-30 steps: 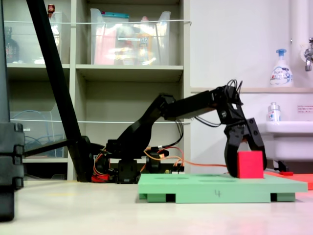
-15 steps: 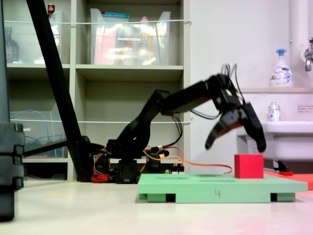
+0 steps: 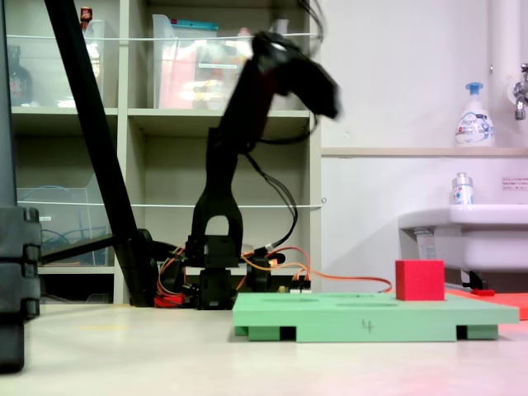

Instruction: Put the square block into the corresponding hole

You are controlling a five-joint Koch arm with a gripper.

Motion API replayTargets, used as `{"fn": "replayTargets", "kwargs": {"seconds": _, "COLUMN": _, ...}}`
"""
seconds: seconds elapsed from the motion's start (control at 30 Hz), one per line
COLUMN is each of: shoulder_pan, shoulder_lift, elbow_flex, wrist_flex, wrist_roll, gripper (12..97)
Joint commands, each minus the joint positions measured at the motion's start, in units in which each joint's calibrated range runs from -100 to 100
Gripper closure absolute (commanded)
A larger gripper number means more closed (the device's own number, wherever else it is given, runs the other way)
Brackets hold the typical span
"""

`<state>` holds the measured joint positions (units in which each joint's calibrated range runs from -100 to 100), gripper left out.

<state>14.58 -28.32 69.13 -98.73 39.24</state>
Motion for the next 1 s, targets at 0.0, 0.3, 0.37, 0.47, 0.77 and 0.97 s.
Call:
{"fn": "replayTargets", "kwargs": {"seconds": 0.0, "shoulder_pan": -4.5, "shoulder_lift": -9.4, "elbow_flex": 2.7, "wrist_flex": -1.3, "wrist_roll": -9.4, "gripper": 25.0}}
{"fn": "replayTargets", "kwargs": {"seconds": 0.3, "shoulder_pan": -16.7, "shoulder_lift": -27.8, "elbow_flex": -3.9, "wrist_flex": -1.3, "wrist_roll": -19.7, "gripper": 51.8}}
{"fn": "replayTargets", "kwargs": {"seconds": 0.37, "shoulder_pan": -16.8, "shoulder_lift": -32.0, "elbow_flex": -12.5, "wrist_flex": 1.2, "wrist_roll": -21.2, "gripper": 51.8}}
{"fn": "replayTargets", "kwargs": {"seconds": 0.47, "shoulder_pan": -16.8, "shoulder_lift": -49.8, "elbow_flex": -45.3, "wrist_flex": 20.3, "wrist_roll": -23.6, "gripper": 51.9}}
{"fn": "replayTargets", "kwargs": {"seconds": 0.77, "shoulder_pan": -16.0, "shoulder_lift": -71.7, "elbow_flex": -107.0, "wrist_flex": 58.4, "wrist_roll": -29.0, "gripper": 56.4}}
{"fn": "replayTargets", "kwargs": {"seconds": 0.97, "shoulder_pan": -16.2, "shoulder_lift": -71.7, "elbow_flex": -131.5, "wrist_flex": 69.3, "wrist_roll": -30.6, "gripper": 56.0}}
